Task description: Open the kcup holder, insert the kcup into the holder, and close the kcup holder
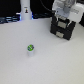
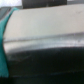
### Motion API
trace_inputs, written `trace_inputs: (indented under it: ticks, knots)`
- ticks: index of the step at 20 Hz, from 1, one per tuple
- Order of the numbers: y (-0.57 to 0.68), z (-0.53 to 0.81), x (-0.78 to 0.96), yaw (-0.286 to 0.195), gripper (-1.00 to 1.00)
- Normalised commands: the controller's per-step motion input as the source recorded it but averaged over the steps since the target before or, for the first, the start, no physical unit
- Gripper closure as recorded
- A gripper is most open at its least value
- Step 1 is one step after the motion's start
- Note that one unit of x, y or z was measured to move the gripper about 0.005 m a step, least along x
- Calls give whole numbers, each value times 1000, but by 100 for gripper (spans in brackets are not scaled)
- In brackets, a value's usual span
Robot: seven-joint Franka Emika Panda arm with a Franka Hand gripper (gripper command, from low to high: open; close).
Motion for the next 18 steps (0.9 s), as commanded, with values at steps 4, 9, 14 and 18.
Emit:
trace_inputs:
  ticks: [4, 9, 14, 18]
  knots:
    - [-155, 110, 549, -28, 100]
    - [-250, 224, 850, -52, 100]
    - [-345, 156, 913, -83, 100]
    - [-257, 134, 923, -79, 100]
